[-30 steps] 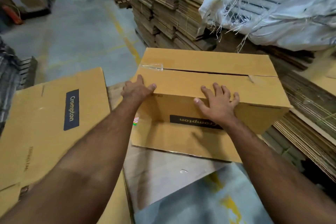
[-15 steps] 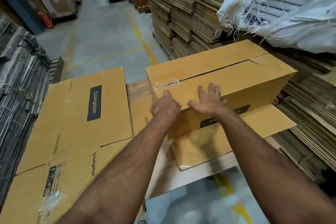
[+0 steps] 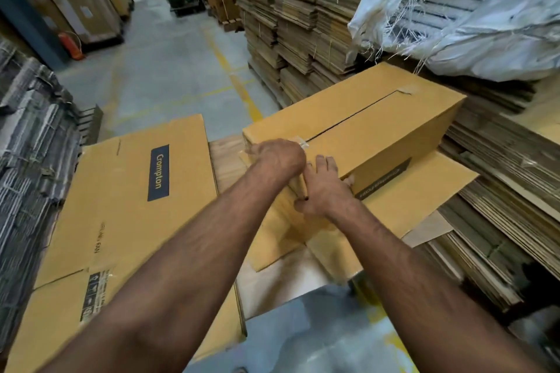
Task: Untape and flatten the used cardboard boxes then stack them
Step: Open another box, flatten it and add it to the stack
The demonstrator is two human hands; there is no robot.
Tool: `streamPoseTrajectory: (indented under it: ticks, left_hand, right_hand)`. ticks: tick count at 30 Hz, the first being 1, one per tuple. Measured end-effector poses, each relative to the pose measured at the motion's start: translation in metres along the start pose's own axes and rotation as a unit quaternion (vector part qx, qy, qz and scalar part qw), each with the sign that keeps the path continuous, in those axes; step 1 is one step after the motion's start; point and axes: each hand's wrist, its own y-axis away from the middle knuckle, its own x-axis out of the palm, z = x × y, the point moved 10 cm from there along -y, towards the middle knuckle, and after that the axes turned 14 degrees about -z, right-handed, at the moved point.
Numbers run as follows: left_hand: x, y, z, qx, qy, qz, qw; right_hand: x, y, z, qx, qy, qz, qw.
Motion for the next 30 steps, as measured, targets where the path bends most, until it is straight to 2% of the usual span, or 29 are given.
streamPoseTrajectory:
  ticks: [3, 5, 11, 19, 26, 28, 30]
  left_hand:
    - [-0.017, -0.026, 0.008, 0.013, 0.076, -0.099, 0.992]
    - [-0.007, -0.04, 0.017, 0.01, 0.093, -0.118, 0.989]
    - [0.062, -0.054, 0.046, -0.012, 0.135, -0.025, 0.99]
    - [0.064, -0.045, 0.048, -0.05, 0.142, -0.008, 0.989]
    - [0.064, -0.029, -0.003, -0.035, 0.126, -0.026, 0.991]
    - [0.072, -0.024, -0.016, -0.018, 0.131, -0.018, 0.991]
    - [0.08, -0.02, -0.02, 0.002, 0.171, 0.0, 0.985]
  right_hand:
    - [-0.003, 0.017, -0.005, -0.037, -0.002, 0.0, 0.999]
    - [-0.004, 0.032, -0.015, -0.056, 0.003, 0.022, 0.998]
    - [-0.005, 0.058, -0.034, -0.105, -0.029, 0.049, 0.993]
    - [-0.005, 0.05, -0.052, -0.103, -0.087, 0.105, 0.985]
    - [-0.03, 0.044, -0.113, -0.059, -0.023, 0.148, 0.987]
    - [-0.046, 0.03, -0.122, 0.003, -0.084, 0.092, 0.992]
    - [-0.063, 0.013, -0.121, 0.038, -0.096, -0.02, 0.994]
